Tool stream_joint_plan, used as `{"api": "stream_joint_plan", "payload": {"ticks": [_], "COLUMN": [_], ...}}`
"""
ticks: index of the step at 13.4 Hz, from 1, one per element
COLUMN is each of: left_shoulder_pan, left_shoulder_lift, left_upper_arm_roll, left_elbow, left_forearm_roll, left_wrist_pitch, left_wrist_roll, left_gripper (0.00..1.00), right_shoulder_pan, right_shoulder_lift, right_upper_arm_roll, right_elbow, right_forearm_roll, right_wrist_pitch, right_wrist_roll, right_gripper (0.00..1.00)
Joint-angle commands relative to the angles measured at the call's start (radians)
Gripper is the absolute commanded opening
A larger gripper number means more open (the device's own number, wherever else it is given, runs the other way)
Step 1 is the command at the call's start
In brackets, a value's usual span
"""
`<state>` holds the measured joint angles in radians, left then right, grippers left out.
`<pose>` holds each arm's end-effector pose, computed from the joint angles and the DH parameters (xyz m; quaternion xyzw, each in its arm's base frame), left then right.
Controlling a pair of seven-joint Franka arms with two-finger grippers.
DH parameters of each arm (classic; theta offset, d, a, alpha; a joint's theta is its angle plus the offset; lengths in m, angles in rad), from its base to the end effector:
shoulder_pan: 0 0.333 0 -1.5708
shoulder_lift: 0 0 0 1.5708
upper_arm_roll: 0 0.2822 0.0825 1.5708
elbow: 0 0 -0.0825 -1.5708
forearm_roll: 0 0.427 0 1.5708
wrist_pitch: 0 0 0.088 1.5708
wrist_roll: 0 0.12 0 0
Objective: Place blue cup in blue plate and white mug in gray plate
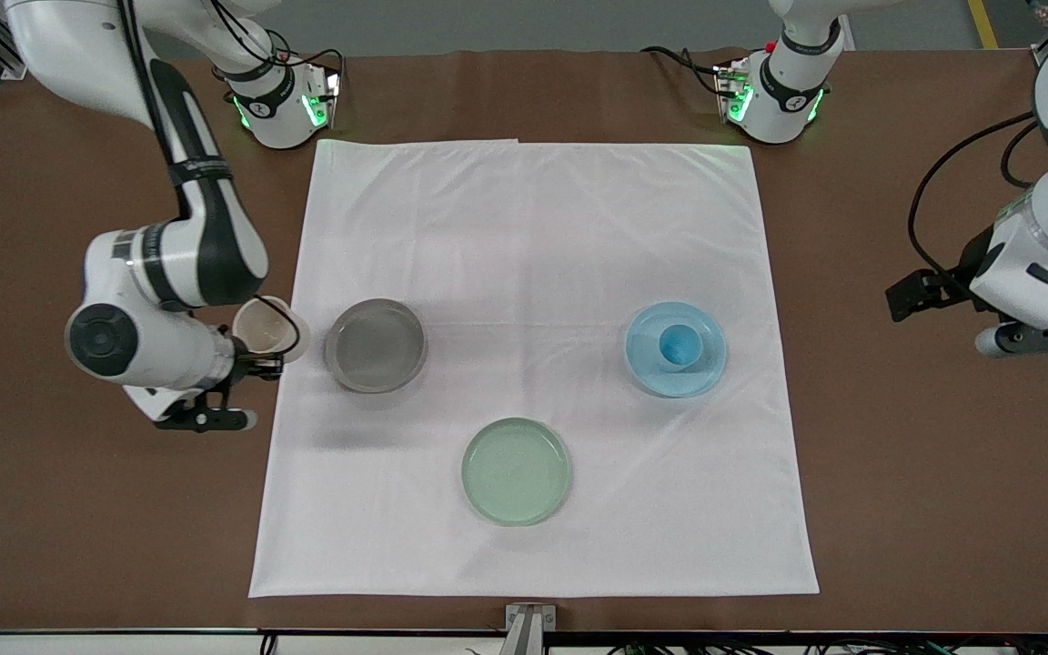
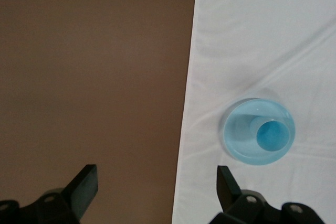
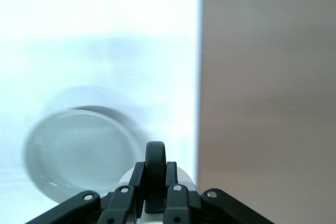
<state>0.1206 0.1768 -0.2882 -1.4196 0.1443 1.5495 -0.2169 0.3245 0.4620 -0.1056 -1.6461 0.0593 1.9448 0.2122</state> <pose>0.6367 -0.0762 0.5485 -0.9983 -0.0263 0.0106 0.0500 0.6580 0.1558 0.2699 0.9968 -0.0061 -0.0788 0.0144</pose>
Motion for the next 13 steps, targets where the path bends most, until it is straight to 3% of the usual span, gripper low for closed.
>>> {"api": "stream_joint_plan", "payload": {"ticks": [1,4,7,9,13], "left_shoulder_pan": [-0.044,-0.097,-0.169,-0.182,-0.179], "left_shoulder_lift": [-0.136,-0.247,-0.33,-0.338,-0.312], "left_upper_arm_roll": [0.072,0.167,0.234,0.247,0.242], "left_elbow": [-0.109,-0.22,-0.307,-0.312,-0.286], "left_forearm_roll": [-0.005,-0.086,-0.094,-0.094,-0.092], "left_wrist_pitch": [-0.031,-0.01,0.017,0.017,0.017], "left_wrist_roll": [0.057,0.073,0.073,0.073,0.076], "left_gripper": [1.0,1.0,1.0,1.0,1.0], "right_shoulder_pan": [0.05,0.083,0.093,0.1,0.128], "right_shoulder_lift": [0.039,0.087,0.115,0.133,0.148], "right_upper_arm_roll": [-0.013,-0.013,-0.013,-0.013,-0.013], "right_elbow": [-0.015,-0.014,-0.014,-0.014,-0.015], "right_forearm_roll": [0.005,0.014,0.028,0.086,0.089], "right_wrist_pitch": [0.101,0.169,0.198,0.201,0.203], "right_wrist_roll": [0.058,0.082,0.099,0.098,0.098], "right_gripper": [0.03,0.03,0.03,0.03,0.04]}}
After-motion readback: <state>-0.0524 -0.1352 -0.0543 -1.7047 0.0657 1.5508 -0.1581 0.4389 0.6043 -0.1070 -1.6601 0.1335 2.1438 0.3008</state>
